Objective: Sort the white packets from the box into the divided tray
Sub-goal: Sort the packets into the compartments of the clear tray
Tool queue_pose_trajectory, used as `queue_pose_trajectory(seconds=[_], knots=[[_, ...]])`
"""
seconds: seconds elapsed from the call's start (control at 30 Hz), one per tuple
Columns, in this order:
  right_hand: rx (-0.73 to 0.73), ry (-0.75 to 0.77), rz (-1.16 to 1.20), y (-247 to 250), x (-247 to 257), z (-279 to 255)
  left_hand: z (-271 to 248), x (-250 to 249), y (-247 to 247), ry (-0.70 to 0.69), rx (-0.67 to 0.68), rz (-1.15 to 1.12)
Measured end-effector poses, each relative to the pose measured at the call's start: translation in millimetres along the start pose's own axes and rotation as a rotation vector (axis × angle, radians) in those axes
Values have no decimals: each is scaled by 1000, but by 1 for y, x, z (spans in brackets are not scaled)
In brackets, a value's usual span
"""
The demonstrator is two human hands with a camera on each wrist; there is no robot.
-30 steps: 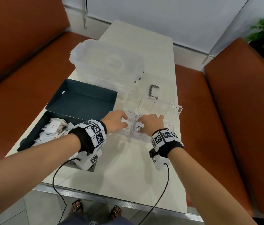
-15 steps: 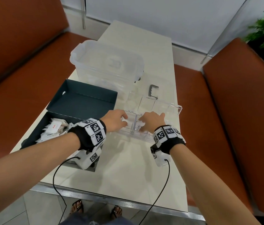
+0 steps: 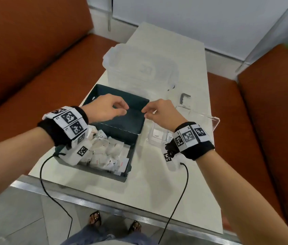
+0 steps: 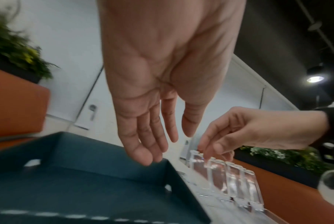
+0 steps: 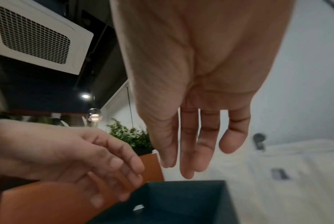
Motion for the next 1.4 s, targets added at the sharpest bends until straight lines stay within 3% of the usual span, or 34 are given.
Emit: queue_pose_trajectory(seconds=[0.23,0.37,0.53,0.87,0.93,1.03,1.1,1.4], knots=[[334,94,-90,-77,77,32,-30,76,30,163,-137,208],[480,49,-295,-115,98,45,-42,107,36,282,-97,254],[508,-41,-382,-142,110,53,-52,125,35,365,-28,-20],[388,-325,108,-158,114,59,-57,129,33,364,19,-83],[366,-266,42,-157,118,58,-56,129,32,361,24,-57],[300,-39,-289,-157,131,56,-56,130,31,358,29,-68],[291,78,-387,-160,135,57,-56,131,32,362,30,-97],[439,145,-505,-174,135,61,-57,135,32,392,15,-170]])
Point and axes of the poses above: each hand's wrist, its own z-axis towards the middle knuckle, its own y-axis out of the back of the hand, x = y × z, the point moved 3 cm from there along z, towards the middle knuckle
